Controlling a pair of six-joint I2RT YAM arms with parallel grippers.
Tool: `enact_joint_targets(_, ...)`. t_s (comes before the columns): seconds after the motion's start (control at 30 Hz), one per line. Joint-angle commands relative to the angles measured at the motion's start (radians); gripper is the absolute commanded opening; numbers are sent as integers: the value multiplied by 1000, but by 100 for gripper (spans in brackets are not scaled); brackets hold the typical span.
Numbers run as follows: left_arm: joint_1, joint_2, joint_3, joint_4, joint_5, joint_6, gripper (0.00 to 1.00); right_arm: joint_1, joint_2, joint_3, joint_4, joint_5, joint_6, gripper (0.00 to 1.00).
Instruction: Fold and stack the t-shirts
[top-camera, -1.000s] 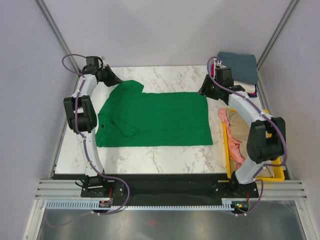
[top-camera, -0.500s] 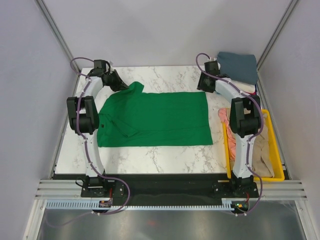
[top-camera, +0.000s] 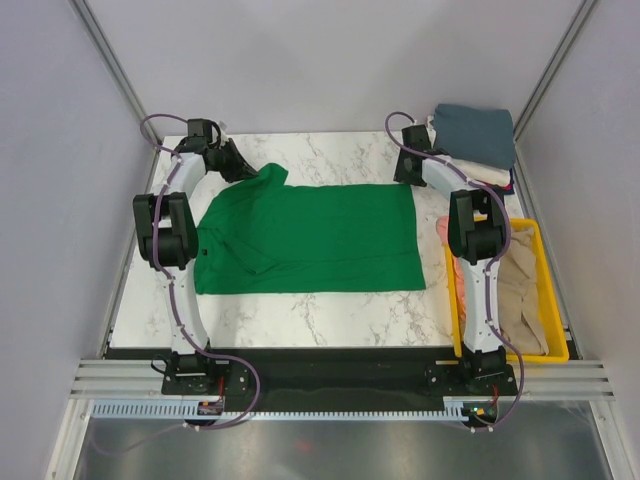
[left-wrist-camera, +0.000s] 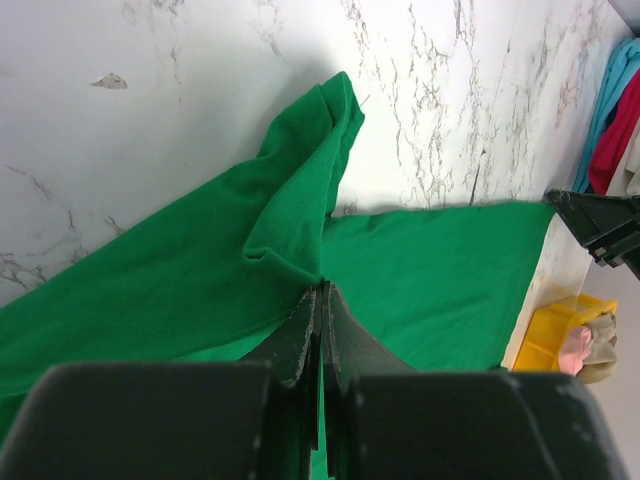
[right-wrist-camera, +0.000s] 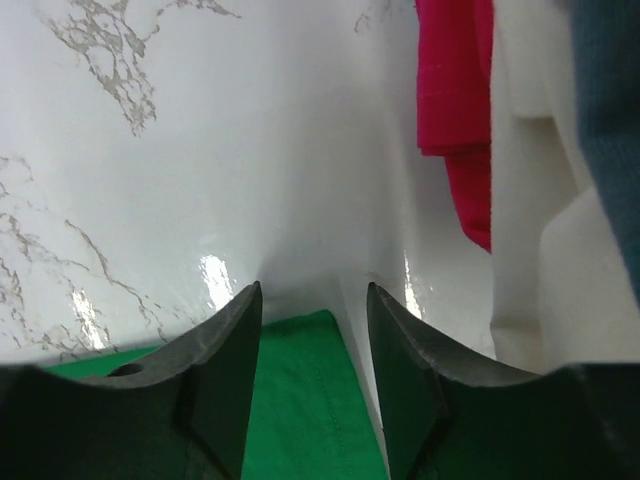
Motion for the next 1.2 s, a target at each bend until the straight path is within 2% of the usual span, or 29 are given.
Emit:
enact_joint_targets(0.0, -3, -64, 4, 15, 18, -16, 2, 0, 40, 38, 5, -1, -4, 52)
enact_joint_targets(0.2, -2, -61, 2, 15, 15, -10, 2, -2, 18, -38, 39, -19, 31, 33)
enact_joint_targets(0.4, -2, -59, 6, 15, 16, -10, 2, 1, -31, -136, 100, -44, 63, 25)
enact_joint_targets(0.6, 0, -53, 4, 14, 21, -12, 2, 0, -48, -170, 115, -48, 73, 13)
enact_joint_targets(0.73, -2, -55, 2, 15, 22, -10, 2, 0, -59, -182, 120, -47, 73, 0)
enact_joint_targets(1.17, -2, -65, -1, 15, 23, -10, 2, 0, -157, -193, 132, -45, 54, 0)
